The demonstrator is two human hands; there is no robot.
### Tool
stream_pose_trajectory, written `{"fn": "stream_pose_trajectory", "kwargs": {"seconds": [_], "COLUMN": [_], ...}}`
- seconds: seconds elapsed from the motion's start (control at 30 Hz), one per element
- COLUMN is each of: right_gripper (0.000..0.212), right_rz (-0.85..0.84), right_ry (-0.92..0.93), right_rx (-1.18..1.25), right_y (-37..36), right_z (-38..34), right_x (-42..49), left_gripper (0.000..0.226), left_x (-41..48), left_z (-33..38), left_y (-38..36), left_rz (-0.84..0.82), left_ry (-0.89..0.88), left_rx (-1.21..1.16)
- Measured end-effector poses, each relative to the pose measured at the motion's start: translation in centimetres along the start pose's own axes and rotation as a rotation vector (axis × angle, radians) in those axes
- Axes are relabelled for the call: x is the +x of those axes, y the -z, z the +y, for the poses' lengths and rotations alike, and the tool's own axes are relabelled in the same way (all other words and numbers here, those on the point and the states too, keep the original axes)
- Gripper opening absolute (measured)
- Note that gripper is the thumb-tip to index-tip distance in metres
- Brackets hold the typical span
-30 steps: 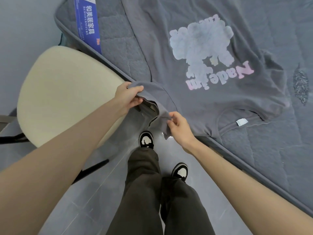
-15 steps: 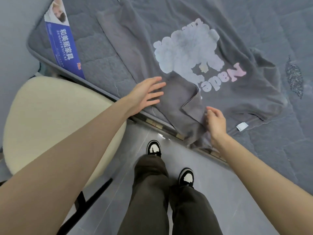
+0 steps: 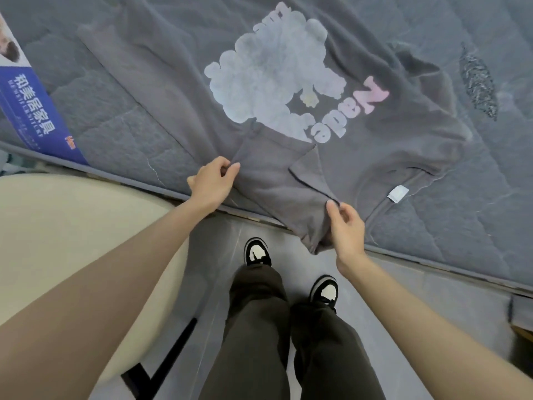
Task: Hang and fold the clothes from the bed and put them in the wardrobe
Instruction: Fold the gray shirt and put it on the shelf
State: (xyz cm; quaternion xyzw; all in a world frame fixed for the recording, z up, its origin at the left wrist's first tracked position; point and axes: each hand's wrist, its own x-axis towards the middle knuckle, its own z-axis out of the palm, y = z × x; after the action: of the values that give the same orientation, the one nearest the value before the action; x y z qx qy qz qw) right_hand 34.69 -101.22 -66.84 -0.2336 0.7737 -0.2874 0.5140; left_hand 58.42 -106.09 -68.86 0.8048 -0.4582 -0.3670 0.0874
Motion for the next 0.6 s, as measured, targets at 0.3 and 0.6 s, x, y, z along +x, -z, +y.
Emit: {"fn": "stream_pose_trajectory", "kwargs": {"seconds": [0.3, 0.6], "right_gripper": [0.029, 0.033], "right_rz": [-0.037, 0.104], "right_ry": [-0.358, 0.133], "right_rx": [0.043, -0.401], "right_y": [0.6, -0.8], "right_z": [1.1, 1.9], "right_x": [0.8, 1.0], "left_gripper": [0.026, 0.026], "left_x": [-0.2, -1.2], "left_z": [-0.8, 0.1], "left_y": [0.1, -1.4], "left_rz": [0.134, 0.156], "left_ry": [-0.057, -0.099], "left_rx": [0.037, 0.159]}}
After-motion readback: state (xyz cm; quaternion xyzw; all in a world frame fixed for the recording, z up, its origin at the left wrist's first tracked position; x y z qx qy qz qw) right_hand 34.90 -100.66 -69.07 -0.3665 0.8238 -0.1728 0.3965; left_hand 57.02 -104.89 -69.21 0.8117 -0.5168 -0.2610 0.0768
